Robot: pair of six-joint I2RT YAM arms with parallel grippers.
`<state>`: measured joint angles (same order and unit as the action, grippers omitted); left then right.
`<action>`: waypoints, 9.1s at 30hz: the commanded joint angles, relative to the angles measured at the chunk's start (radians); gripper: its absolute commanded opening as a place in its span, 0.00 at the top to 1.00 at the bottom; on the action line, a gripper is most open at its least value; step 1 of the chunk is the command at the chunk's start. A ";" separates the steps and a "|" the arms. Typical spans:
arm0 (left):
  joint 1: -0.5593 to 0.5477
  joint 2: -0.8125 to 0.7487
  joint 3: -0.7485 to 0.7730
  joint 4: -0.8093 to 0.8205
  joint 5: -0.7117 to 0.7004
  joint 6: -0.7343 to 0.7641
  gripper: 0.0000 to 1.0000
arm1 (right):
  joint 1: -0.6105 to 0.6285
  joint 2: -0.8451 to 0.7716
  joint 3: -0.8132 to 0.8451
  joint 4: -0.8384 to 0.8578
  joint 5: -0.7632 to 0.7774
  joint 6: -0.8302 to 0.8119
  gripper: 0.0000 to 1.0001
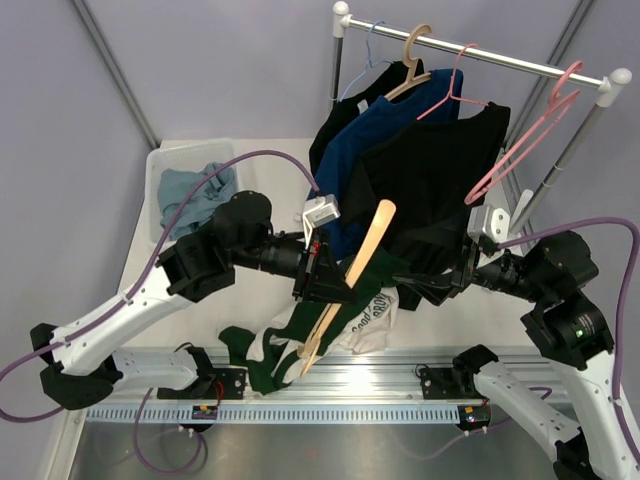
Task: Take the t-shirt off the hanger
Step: Place the hanger at the clothesline.
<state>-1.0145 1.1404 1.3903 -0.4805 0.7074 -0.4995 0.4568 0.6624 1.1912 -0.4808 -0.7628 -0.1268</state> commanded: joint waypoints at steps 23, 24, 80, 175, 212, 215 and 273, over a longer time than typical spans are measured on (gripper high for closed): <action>0.004 -0.103 -0.283 -0.032 0.195 -0.050 1.00 | 0.168 0.221 0.270 -0.224 -0.188 -0.390 0.16; 0.004 -0.111 -0.286 -0.030 0.191 -0.054 1.00 | 0.251 0.289 0.292 -0.263 -0.090 -0.457 0.16; 0.004 -0.266 -0.076 -0.128 -0.150 -0.053 0.01 | 0.823 0.408 0.180 -0.314 0.619 -0.395 1.00; 0.004 -0.340 0.121 -0.297 -0.623 0.147 0.01 | 0.824 0.195 0.237 -0.773 1.264 0.661 1.00; 0.004 -0.418 -0.149 -0.078 -0.453 0.078 0.01 | 0.804 0.477 0.759 -1.148 1.852 0.615 1.00; 0.004 -0.386 -0.157 -0.038 -0.382 0.064 0.01 | 0.803 0.454 0.740 -1.150 1.870 0.584 1.00; 0.004 -0.452 -0.312 0.017 -0.270 0.136 0.02 | 0.013 0.764 0.838 -0.378 1.564 -0.234 1.00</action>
<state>-1.0096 0.7155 1.0889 -0.4538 0.4122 -0.4114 0.5049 1.4330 1.9594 -0.9100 0.8585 -0.3511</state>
